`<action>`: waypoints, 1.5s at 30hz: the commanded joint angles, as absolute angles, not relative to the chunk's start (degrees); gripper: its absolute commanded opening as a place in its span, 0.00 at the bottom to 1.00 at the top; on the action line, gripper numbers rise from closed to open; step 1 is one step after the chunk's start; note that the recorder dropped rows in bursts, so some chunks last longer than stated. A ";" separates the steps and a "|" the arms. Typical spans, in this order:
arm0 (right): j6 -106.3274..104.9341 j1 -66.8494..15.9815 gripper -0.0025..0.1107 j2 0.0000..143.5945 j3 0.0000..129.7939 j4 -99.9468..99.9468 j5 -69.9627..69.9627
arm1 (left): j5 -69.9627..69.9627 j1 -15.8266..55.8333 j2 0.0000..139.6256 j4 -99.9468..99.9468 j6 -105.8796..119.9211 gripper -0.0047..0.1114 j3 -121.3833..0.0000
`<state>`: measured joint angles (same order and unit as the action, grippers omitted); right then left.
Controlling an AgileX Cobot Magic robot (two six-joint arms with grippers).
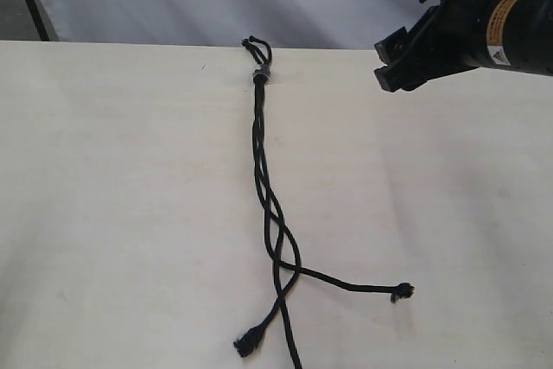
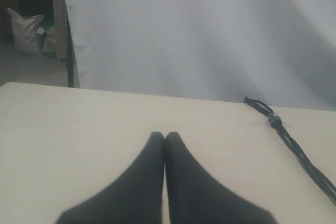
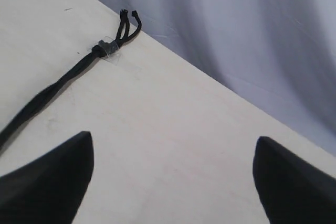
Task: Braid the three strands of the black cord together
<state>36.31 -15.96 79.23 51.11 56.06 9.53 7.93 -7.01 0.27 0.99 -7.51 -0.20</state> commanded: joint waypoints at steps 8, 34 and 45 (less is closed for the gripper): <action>49.91 -15.78 0.71 70.57 42.34 39.67 2.88 | 7.90 -6.72 0.00 0.75 -7.24 0.04 0.00; 13.94 5.03 0.71 9.78 1.90 1.20 -10.58 | 7.90 -6.72 0.00 0.85 -7.24 0.04 0.00; 11.76 9.20 0.71 2.74 1.90 1.56 3.18 | 7.90 -6.72 0.00 0.85 -7.24 0.04 0.00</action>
<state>14.23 10.06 3.54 2.08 0.91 0.00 7.93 -7.01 0.14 0.99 -7.51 -0.20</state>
